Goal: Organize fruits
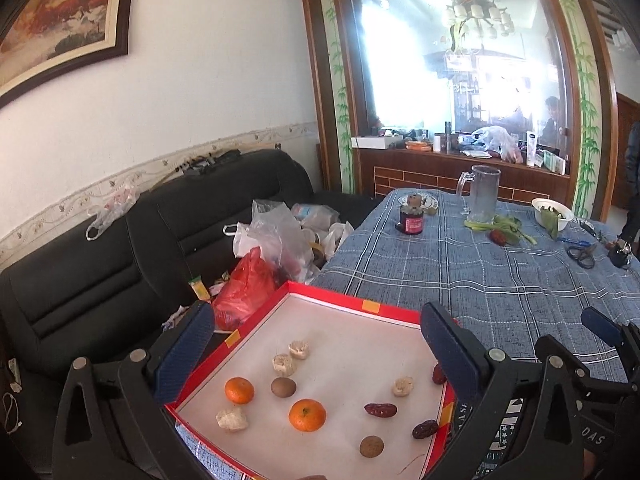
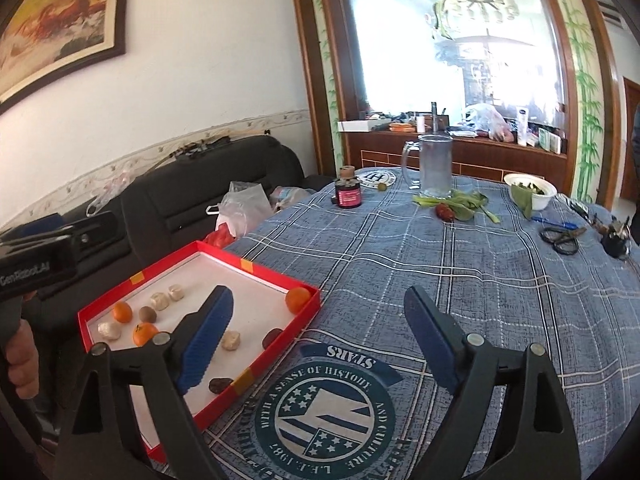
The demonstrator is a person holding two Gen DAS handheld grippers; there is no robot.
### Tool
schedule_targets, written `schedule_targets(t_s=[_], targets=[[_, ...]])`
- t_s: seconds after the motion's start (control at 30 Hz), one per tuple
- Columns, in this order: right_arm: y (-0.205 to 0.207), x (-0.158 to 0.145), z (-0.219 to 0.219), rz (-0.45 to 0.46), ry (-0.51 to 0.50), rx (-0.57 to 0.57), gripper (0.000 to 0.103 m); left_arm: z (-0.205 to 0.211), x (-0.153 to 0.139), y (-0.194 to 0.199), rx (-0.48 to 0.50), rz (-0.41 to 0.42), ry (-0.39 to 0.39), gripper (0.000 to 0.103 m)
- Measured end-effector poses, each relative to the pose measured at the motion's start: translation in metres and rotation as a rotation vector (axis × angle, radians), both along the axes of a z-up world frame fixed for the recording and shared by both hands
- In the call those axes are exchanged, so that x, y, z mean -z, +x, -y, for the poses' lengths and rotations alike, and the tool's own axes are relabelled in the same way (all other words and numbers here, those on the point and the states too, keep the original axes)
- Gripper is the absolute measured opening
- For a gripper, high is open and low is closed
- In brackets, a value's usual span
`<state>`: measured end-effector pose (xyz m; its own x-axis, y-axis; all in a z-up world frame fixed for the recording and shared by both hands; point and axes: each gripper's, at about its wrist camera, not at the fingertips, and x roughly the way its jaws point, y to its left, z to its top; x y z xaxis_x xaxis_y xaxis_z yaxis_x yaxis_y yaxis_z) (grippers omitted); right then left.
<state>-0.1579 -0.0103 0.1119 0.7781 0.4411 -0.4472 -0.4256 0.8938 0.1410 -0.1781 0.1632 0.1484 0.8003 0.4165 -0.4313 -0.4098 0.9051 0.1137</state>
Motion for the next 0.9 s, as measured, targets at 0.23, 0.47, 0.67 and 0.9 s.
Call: schedule_targets(t_s=[0.23,0.47,0.67,0.9], targets=[[0.0,-0.003,0.007,0.027,0.021,0.027,0.089,0.006,0.0,0.002,0.014,-0.009,0.003,0.103],[0.001,-0.005,0.015,0.045,0.031,0.066,0.101,0.007,0.002,0.002,0.006,-0.019,-0.026,0.103],[0.002,-0.003,0.009,0.028,0.017,0.053,0.103,0.005,0.003,0.0,-0.005,-0.01,-0.021,0.103],[-0.001,-0.004,0.004,0.036,0.011,0.046,0.103,0.003,0.005,0.0,-0.011,-0.006,-0.021,0.103]])
